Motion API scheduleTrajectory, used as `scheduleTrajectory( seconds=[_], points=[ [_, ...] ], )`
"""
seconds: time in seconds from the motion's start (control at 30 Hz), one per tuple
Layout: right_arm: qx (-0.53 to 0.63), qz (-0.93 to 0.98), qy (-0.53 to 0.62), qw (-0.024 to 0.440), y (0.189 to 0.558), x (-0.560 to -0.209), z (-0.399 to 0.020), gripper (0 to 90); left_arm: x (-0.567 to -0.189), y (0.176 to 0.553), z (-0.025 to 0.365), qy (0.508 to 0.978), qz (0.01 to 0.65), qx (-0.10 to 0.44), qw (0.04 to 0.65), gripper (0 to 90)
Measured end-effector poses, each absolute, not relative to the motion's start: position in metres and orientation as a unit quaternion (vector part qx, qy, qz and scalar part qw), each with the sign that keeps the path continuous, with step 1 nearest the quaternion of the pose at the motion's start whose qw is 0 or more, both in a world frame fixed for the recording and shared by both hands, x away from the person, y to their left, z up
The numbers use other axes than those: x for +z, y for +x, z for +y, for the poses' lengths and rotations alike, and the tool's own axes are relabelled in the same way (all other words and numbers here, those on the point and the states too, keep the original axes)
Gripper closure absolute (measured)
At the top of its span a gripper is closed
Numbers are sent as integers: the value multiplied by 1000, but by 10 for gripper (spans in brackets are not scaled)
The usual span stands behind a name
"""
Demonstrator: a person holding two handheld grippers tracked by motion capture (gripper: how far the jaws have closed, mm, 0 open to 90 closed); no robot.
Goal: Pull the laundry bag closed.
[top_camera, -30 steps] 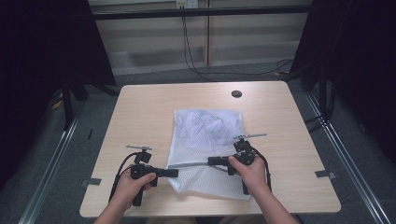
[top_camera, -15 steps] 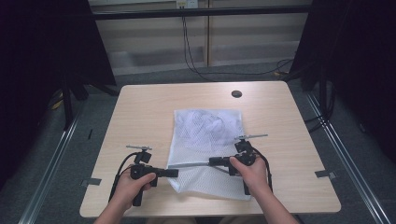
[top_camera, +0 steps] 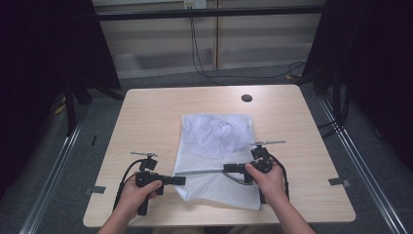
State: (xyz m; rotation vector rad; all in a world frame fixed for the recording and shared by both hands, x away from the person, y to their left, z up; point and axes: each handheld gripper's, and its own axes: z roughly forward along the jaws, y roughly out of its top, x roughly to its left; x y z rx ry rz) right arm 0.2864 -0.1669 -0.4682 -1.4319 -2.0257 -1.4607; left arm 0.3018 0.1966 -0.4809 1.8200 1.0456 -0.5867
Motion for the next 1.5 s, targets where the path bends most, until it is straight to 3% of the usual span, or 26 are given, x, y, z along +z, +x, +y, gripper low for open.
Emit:
scheduleTrajectory(
  seconds=[1.5],
  points=[
    [-503, -693, -500, 129, 284, -469, -183, 874, -482, 302, 196, 744, 426, -240, 456, 880]
  ],
)
